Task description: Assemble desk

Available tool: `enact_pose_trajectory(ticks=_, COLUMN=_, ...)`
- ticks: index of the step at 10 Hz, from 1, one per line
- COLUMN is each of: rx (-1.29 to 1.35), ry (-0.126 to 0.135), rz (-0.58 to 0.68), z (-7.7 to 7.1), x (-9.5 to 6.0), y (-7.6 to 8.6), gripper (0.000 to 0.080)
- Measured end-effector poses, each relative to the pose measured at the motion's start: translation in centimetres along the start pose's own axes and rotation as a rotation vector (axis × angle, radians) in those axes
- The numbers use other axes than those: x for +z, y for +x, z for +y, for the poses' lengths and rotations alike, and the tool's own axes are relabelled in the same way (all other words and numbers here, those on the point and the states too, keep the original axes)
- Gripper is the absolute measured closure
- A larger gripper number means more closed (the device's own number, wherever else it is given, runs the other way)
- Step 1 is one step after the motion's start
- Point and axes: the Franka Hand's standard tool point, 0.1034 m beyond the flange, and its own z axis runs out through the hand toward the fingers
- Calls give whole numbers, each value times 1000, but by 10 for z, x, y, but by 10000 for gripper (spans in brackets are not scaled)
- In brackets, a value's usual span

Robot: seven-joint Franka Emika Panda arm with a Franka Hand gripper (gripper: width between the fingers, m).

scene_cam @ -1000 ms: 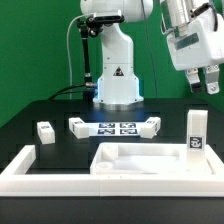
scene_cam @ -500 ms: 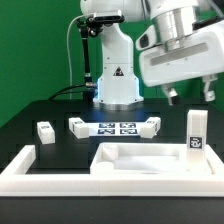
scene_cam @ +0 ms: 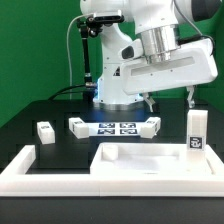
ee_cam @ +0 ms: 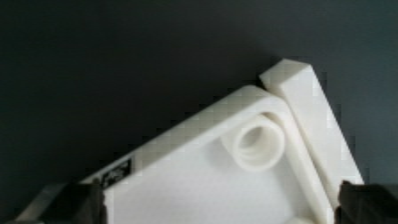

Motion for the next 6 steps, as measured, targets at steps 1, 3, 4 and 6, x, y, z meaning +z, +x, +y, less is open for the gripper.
enact_pose_trajectory(ticks=1, rx=0, ry=1, rz=6, z=0, x=0, y=1, gripper=150)
enact_pose_trajectory(ticks=3, rx=22, ry=-29, rz=-137, z=26, x=9, y=-18, gripper=150)
enact_pose_trajectory(ticks=4, rx=26, ry=-26, rz=-299, z=56, x=12, y=-30, gripper=150)
enact_pose_trajectory(ticks=6, rx=61, ry=-48, rz=-434, z=73, x=27, y=-48, gripper=150)
